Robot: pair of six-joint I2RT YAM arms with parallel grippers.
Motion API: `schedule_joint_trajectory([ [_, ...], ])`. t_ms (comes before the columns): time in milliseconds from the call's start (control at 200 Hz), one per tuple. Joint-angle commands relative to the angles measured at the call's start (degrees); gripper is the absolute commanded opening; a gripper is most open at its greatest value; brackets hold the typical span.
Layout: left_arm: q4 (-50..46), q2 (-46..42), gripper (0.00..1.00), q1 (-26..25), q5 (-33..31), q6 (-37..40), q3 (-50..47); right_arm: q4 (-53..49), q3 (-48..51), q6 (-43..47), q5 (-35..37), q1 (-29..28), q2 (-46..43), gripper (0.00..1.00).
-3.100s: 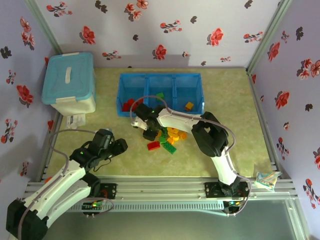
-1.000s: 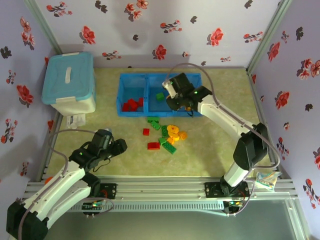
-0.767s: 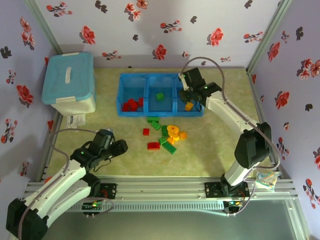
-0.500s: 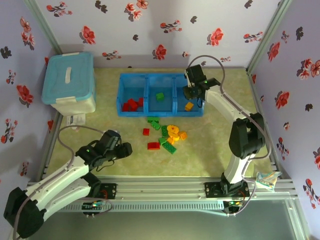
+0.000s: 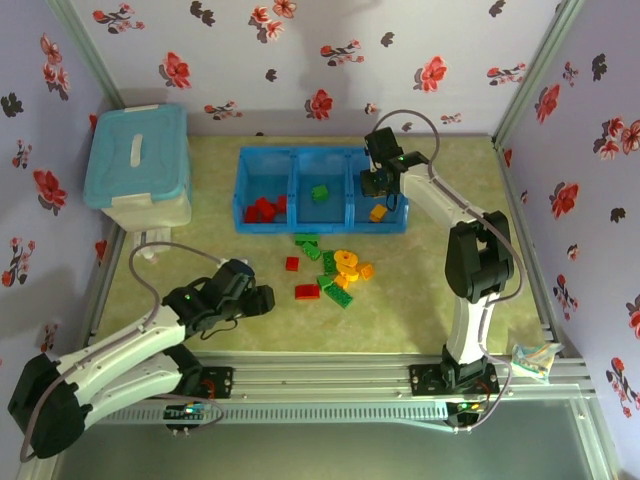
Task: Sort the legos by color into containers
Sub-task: Place the lego in the container, then pick up the lego from the middle-left of the table.
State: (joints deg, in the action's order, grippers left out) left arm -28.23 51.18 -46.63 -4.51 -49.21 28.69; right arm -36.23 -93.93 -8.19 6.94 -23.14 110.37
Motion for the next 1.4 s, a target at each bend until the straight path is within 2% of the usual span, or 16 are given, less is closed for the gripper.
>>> schedule_joint_trajectory([
  [0,1.0,0.5,0.64,-1.1,-1.7,1.2,2.1,-0.1,0.9,-1.5,-1.4,0.3,-2.0,0.55],
  [135,1.7,1.8,0.64,-2.1,-1.9,1.6,3.2,1.3,3.2,-1.9,-1.8,0.2,-5.9,0.62],
  [295,1.3,4.4,0.65,-4.4,-3.1,2.2,5.9,1.4,5.6,-3.0,-2.0,0.3,-10.2,0.62],
  [425,1.0,7.4,0.66,-8.3,-5.1,1.8,9.2,4.0,10.8,-4.7,-3.1,0.2,-15.4,0.63],
  [720,2.1,21.6,0.67,-15.4,-7.6,0.0,17.2,7.2,22.3,-8.1,-4.4,-0.2,-24.9,0.65],
  [890,2.0,29.1,0.68,-15.7,-7.9,0.2,20.3,9.3,30.0,-9.1,-4.0,-0.4,-30.4,0.66],
  [1030,0.2,35.7,0.73,-15.6,-7.9,0.3,23.7,10.8,35.6,-9.6,-3.7,-0.3,-33.9,0.68],
  [1255,-1.5,42.8,0.81,-14.6,-8.4,-0.8,27.5,12.2,40.0,-10.0,-3.2,-0.3,-36.8,0.68],
  [1395,-2.3,45.8,0.83,-13.5,-8.4,-1.0,29.3,13.1,41.8,-10.2,-2.6,-0.3,-37.8,0.68],
])
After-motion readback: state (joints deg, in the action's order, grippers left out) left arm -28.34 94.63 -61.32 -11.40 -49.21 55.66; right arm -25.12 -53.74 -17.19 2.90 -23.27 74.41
